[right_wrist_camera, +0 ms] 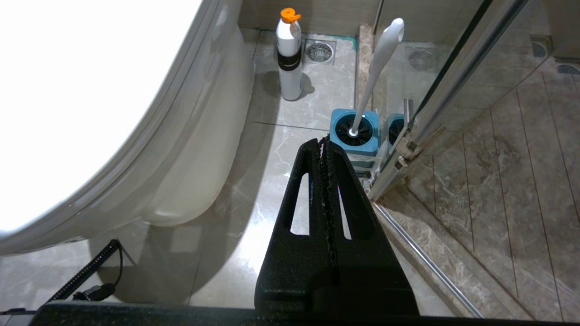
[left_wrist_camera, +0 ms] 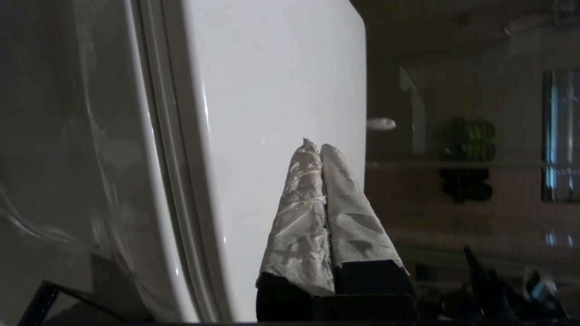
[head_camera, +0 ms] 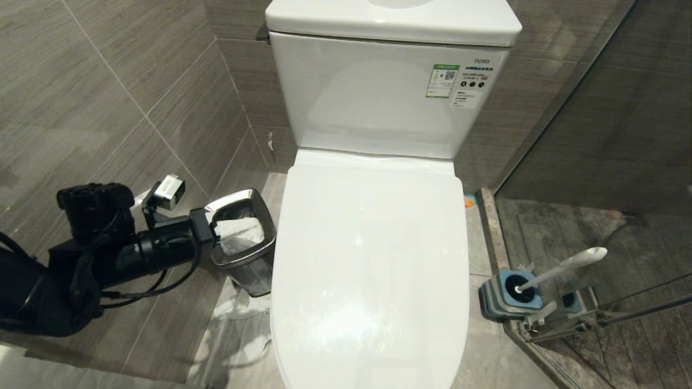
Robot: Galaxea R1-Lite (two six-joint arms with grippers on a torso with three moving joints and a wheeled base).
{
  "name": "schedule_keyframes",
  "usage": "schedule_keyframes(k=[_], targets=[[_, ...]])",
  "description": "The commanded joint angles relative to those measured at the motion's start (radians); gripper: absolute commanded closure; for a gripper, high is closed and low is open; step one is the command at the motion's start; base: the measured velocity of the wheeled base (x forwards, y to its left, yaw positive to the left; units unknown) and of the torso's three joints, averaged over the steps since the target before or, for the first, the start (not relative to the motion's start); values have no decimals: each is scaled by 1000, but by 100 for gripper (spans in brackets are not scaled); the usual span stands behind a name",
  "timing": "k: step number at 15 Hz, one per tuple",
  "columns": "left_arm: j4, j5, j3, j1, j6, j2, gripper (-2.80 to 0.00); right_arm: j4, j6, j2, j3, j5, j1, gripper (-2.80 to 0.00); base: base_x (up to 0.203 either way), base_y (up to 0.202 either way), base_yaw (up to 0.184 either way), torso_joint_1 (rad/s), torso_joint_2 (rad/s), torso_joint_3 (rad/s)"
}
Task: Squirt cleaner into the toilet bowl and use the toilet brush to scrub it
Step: Use the left hand to lift the toilet lid slightly
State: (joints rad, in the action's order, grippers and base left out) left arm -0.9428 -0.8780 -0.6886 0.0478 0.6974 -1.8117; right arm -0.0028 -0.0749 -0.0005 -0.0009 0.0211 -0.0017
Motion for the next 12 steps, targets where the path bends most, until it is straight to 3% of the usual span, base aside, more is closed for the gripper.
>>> schedule_keyframes(k=[1,5,9,12], targets=[[-32,-133,92,-71,-55,-3,0,0,0,1,-1,0,1,0,0,0,0,0,0,0],[-38,-379,212,-229,-125,-12,0,0,0,1,-1,0,0,0,0,0,0,0,0,0],[-39,-400,330,-254,-190,-20,0,0,0,1,-1,0,0,0,0,0,0,0,0,0],[-39,-428,366,-253,-304,-86,0,0,0,-1,-1,0,0,0,0,0,0,0,0,0]])
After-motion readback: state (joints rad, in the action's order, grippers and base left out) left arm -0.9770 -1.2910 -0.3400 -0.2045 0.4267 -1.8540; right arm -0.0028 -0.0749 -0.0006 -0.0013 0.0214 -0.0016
